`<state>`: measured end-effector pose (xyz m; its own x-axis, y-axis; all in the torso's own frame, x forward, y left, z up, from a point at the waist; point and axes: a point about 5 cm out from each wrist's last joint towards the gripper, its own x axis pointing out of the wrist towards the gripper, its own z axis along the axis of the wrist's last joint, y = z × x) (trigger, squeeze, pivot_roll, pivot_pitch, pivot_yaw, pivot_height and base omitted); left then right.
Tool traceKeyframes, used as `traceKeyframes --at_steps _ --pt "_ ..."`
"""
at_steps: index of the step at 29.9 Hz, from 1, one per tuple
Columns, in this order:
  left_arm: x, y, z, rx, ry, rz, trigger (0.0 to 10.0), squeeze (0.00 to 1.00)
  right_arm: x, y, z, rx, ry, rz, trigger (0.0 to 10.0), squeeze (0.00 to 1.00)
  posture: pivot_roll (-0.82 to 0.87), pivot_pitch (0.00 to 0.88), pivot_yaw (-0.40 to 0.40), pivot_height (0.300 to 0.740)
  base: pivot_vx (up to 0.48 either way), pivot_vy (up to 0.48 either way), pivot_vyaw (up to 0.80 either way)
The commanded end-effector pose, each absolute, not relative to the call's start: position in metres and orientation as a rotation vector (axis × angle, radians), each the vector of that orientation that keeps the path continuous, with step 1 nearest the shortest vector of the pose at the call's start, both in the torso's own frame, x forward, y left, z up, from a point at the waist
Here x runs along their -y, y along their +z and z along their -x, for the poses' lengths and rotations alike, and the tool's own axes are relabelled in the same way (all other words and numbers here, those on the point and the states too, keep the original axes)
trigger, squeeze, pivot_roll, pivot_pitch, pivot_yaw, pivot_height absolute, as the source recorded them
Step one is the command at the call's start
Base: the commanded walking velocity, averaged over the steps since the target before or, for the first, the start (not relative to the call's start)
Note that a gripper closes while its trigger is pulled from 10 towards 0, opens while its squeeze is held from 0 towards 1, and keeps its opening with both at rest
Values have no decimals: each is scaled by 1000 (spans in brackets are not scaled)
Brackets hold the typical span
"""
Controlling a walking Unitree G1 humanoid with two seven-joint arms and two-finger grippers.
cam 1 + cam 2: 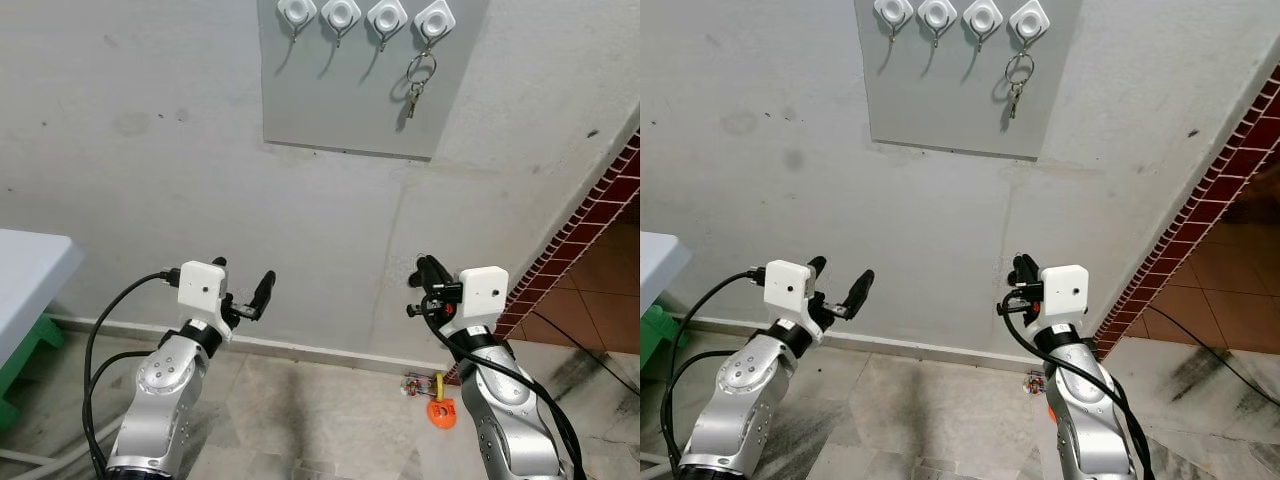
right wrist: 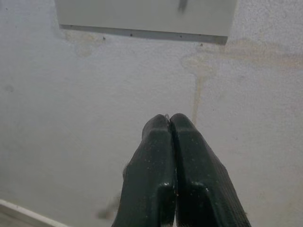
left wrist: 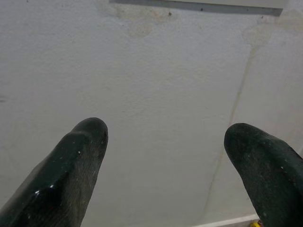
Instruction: Hang keys on a hook
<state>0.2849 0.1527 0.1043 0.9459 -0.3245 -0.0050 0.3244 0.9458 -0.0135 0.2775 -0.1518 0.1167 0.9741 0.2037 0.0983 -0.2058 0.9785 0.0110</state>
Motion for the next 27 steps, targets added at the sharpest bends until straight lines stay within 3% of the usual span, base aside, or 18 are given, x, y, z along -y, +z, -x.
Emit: traceKeyframes --at_steps 1,7,27 --pt "-154 106 -284 -12 -331 15 10000 0 151 123 -278 123 207 -30 10000 0 -8 101 -15 740 0 0 0" --pt "-154 109 -285 -6 -332 25 10000 0 151 123 -278 125 205 -33 10000 0 -7 104 -15 740 127 0 0" --pt "-153 111 -286 -9 -348 27 10000 0 148 122 -278 122 210 -44 10000 0 -4 97 -12 740 300 0 0"
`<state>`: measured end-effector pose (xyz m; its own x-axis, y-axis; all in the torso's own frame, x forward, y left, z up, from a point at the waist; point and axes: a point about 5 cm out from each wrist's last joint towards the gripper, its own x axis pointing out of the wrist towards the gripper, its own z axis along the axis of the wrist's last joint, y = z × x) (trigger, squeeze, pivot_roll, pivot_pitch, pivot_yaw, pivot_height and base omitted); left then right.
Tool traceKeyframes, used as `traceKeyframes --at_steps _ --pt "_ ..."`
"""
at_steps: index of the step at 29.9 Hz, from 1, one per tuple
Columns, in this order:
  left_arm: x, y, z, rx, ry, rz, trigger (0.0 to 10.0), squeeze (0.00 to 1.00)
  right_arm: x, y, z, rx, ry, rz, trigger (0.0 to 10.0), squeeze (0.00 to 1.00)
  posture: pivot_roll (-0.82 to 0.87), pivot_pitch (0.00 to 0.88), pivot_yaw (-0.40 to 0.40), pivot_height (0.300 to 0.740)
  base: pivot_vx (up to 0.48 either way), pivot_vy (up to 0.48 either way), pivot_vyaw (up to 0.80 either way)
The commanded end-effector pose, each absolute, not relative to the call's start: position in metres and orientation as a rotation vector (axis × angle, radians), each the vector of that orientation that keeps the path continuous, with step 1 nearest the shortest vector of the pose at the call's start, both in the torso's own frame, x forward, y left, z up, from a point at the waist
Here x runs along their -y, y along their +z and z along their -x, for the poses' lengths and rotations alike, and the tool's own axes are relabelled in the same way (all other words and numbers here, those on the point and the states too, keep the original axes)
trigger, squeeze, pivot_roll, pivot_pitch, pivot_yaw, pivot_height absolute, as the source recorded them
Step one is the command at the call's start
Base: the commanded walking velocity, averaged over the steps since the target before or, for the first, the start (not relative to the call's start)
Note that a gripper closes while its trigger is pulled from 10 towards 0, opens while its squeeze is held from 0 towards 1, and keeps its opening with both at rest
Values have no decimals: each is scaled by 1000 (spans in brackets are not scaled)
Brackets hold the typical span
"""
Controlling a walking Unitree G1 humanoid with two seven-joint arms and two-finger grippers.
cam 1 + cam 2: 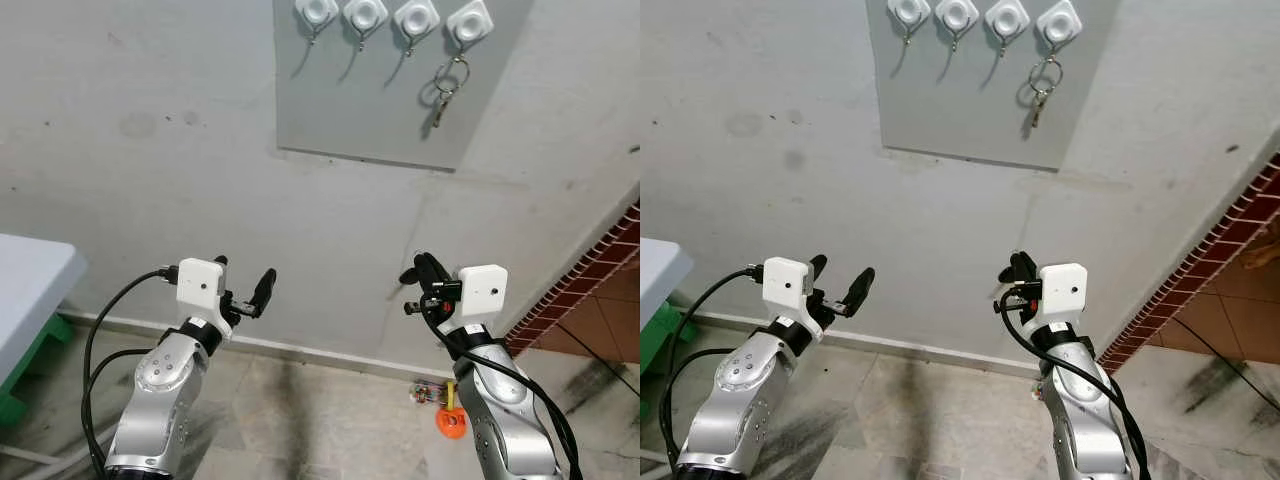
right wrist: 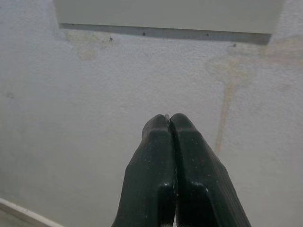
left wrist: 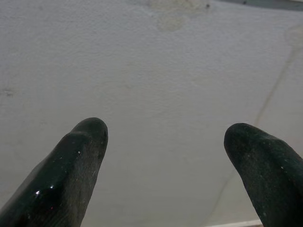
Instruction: Hang keys on a hook
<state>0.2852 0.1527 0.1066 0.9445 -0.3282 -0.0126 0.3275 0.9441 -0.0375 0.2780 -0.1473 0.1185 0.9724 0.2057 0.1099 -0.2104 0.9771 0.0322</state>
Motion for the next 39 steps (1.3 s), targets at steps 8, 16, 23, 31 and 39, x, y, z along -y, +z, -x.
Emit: traceKeyframes --at_steps 8,16,23,31,39 --pt "-152 112 -285 -10 -350 35 10000 0 147 121 -278 120 208 -45 10000 0 -2 103 -13 740 313 0 0" --pt "-153 112 -284 -11 -344 33 10000 0 147 121 -278 116 210 -49 10000 0 3 108 -14 740 315 0 0" --pt "-153 111 -284 -16 -341 36 10000 0 146 120 -278 114 214 -49 10000 0 4 110 -14 740 315 0 0" --pt "-151 114 -283 8 -336 38 10000 0 145 120 -278 114 216 -52 10000 0 4 110 -13 740 157 0 0" --pt "-143 124 -280 65 -404 19 10000 0 143 121 -279 113 240 -46 10000 0 4 109 -15 740 0 0 0"
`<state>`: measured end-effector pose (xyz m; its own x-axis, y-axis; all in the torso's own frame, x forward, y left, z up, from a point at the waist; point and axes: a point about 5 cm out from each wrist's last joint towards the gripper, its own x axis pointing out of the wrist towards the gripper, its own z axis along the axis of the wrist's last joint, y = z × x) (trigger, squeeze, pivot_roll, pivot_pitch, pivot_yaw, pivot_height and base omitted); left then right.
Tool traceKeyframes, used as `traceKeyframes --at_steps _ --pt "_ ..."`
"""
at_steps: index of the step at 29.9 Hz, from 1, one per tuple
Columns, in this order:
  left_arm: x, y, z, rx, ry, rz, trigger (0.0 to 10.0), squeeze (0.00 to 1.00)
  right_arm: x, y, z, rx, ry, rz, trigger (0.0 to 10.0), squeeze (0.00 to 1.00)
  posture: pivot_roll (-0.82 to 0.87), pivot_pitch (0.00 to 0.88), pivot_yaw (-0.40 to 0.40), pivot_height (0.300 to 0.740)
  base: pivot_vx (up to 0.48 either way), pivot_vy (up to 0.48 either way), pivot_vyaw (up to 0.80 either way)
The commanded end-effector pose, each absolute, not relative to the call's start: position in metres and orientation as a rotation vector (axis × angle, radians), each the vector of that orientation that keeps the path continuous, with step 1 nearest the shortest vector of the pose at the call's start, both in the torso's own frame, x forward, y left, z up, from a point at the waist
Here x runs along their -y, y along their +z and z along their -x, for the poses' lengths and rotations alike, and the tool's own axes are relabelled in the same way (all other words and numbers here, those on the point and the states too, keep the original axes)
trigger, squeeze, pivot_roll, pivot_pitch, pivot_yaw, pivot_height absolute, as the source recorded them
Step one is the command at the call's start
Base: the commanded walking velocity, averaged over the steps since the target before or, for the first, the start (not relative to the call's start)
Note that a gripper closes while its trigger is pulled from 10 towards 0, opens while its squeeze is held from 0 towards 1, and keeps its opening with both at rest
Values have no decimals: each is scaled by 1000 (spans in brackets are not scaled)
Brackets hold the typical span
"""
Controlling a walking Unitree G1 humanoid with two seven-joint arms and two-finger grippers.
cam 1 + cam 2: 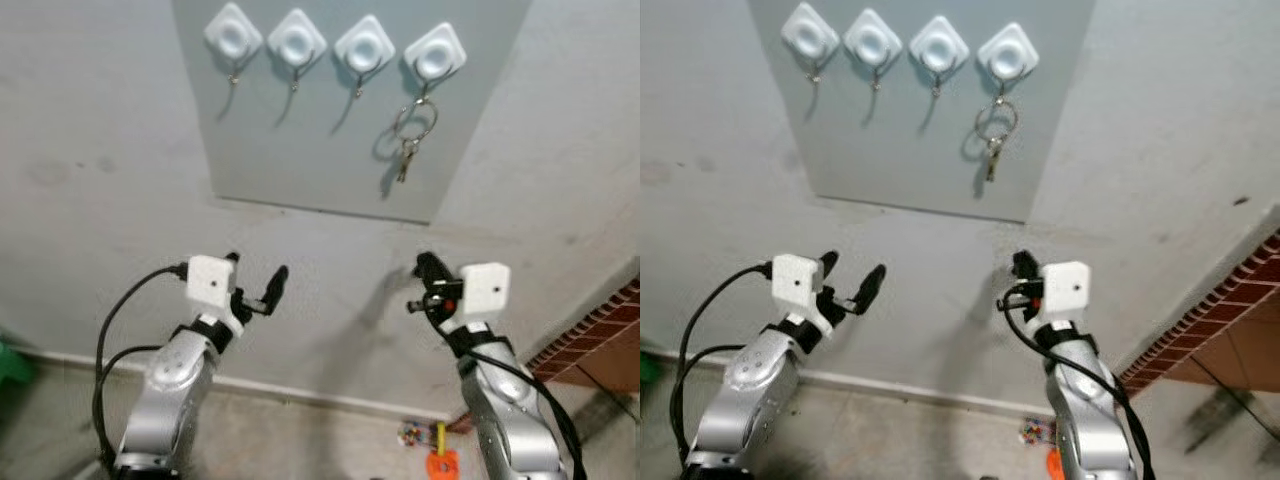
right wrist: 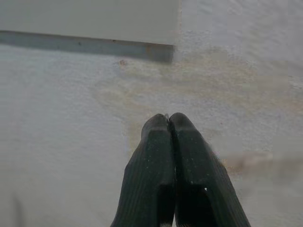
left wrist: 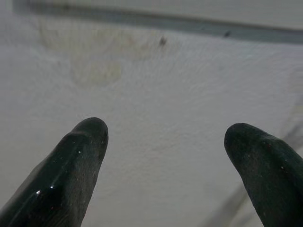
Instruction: Hang keys on a hook
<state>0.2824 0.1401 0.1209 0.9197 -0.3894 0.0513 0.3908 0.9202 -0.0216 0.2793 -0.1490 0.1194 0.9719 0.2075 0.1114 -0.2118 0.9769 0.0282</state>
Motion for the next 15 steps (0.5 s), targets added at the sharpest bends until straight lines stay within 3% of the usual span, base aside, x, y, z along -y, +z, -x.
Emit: traceKeyframes --at_steps 1,15 --pt "-142 125 -280 71 -412 17 10000 0 143 121 -279 113 243 -45 10000 0 4 109 -15 740 0 0 0" --pt "-114 155 -269 192 -603 3 10000 0 126 167 -290 241 415 -72 10000 0 8 113 -20 740 0 0 0"
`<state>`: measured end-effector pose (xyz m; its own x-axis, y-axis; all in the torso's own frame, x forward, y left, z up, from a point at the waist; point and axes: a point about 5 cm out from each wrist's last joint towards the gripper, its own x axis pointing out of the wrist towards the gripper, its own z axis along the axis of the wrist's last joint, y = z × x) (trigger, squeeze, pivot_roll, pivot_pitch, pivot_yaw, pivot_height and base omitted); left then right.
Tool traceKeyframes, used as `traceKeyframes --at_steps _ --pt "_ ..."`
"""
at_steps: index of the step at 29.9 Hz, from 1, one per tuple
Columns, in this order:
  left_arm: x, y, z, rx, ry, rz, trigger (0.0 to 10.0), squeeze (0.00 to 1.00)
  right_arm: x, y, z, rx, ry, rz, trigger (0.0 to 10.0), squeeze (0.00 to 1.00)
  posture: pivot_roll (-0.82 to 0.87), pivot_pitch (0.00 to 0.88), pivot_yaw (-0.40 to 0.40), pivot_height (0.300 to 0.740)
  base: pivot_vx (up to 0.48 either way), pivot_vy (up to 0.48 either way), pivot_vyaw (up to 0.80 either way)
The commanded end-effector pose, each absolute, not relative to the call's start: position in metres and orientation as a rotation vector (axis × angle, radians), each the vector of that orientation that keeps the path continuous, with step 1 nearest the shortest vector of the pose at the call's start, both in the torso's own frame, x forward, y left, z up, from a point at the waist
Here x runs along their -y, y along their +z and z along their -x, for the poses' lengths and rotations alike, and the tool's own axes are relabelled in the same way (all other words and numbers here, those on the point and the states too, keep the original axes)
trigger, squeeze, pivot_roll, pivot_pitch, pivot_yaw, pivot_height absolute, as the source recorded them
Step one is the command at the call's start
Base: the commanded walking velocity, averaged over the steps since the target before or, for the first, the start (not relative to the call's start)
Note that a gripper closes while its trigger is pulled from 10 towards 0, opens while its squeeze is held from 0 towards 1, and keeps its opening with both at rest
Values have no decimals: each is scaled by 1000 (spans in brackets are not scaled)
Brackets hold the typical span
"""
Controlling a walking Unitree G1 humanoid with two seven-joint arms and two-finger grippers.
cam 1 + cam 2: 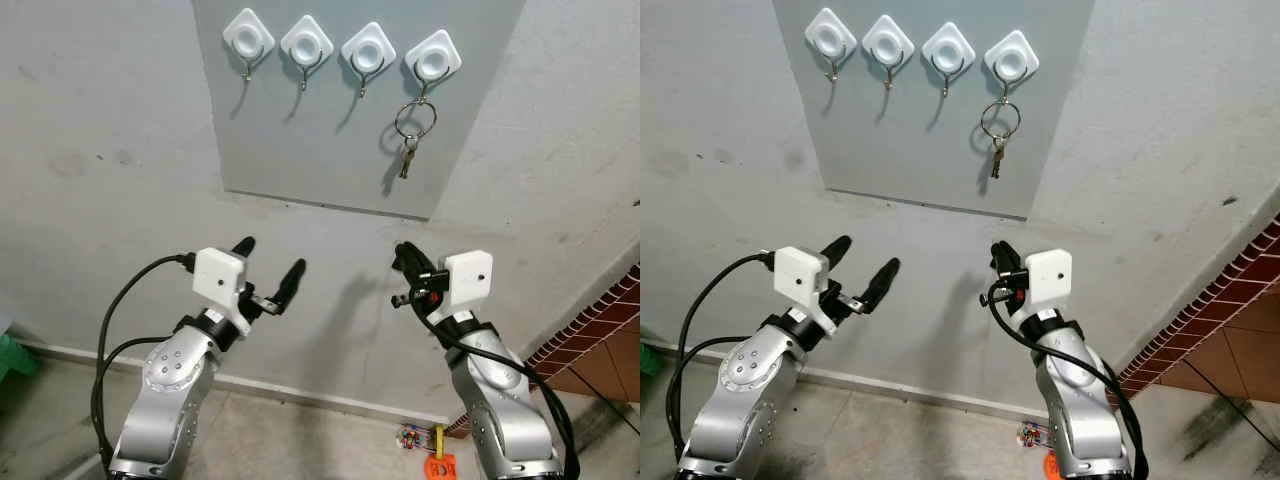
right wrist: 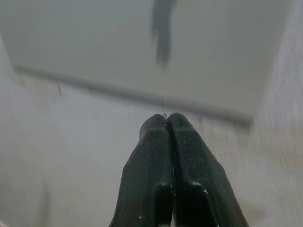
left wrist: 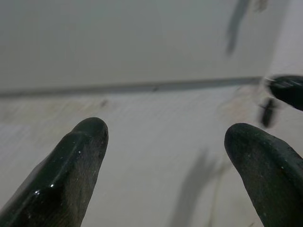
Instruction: Hang keys on a hook
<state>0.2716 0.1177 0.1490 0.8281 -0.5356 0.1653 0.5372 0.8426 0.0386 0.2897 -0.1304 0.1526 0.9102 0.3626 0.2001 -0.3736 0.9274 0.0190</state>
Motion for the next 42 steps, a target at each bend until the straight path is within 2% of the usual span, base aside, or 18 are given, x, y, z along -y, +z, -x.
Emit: traceKeyframes --at_steps 1,17,35,42 --pt "-113 156 -268 197 -611 5 10000 0 126 169 -290 250 421 -75 10000 0 8 113 -20 740 0 0 0" --pt "-116 186 -258 275 -706 -32 10000 0 105 215 -289 348 671 -126 10000 0 27 112 -30 740 0 0 0" --pt "-135 201 -266 311 -664 -60 10000 0 111 254 -291 440 711 -251 10000 0 26 118 -32 740 0 0 0" --pt "-133 208 -267 334 -663 -58 10000 0 105 264 -293 470 745 -265 10000 0 26 119 -35 740 0 0 0"
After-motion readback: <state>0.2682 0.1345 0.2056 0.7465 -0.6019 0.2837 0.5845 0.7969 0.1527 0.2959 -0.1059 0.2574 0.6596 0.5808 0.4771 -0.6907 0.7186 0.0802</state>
